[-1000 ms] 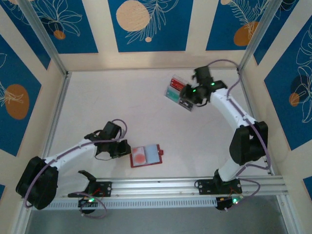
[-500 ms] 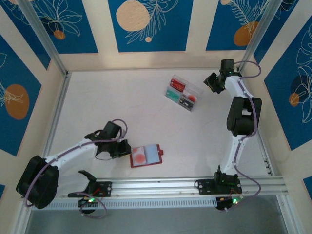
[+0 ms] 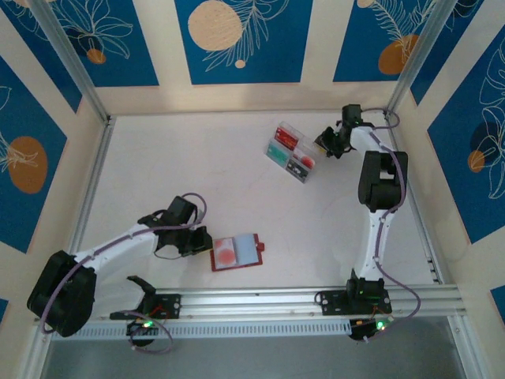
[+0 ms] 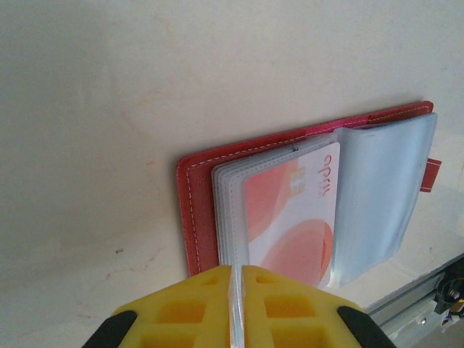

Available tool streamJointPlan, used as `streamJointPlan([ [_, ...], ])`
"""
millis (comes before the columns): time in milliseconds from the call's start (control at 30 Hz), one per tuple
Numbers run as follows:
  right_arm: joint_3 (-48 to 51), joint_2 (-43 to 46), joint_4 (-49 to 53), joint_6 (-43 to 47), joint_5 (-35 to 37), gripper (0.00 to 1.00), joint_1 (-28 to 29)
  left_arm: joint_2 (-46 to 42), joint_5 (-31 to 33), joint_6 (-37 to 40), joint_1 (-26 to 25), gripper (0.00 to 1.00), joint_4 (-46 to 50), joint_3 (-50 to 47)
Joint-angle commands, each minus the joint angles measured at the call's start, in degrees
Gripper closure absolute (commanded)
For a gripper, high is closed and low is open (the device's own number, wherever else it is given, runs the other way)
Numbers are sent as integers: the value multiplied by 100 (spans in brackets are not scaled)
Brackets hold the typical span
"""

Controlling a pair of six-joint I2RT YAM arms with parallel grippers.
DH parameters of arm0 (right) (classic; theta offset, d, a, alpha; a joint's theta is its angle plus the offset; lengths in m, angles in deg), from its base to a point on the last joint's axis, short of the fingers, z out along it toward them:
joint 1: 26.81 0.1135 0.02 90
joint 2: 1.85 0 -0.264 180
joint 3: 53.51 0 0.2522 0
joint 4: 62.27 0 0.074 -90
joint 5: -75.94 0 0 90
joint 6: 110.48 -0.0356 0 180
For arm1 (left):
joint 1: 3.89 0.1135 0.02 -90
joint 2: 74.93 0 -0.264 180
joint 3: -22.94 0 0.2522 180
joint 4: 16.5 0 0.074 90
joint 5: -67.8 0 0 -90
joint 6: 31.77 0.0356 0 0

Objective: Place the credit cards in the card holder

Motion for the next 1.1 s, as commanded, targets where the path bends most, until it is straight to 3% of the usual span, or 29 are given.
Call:
streamJointPlan([
  [0, 418, 489, 32, 218, -249, 75, 134, 54, -94, 33, 62, 89, 22, 160],
  [333, 1786, 1441, -343, 230, 24, 73, 795, 78, -146, 76, 62, 89, -13, 180],
  [433, 1942, 1826, -72, 163, 637, 74, 845, 48, -205, 119, 64, 89, 7, 206],
  [533, 2214, 2572, 290, 213, 1804, 74, 973, -20, -199, 231, 62, 89, 148, 259],
  [700, 2587, 3803, 902, 876, 2970, 70, 2050, -30, -310, 335, 6, 88, 151, 296],
  [767, 2908, 4211, 936, 958, 2791, 68, 2515, 26, -326, 328, -74, 88, 87, 308],
  [933, 3850, 4735, 424, 974, 1164, 69, 3742, 323, -389, 239, -216, 88, -225, 272],
  [1067, 4228, 4638, 68, 932, 1019, 69, 4818, 607, -382, 193, -315, 89, -386, 267],
])
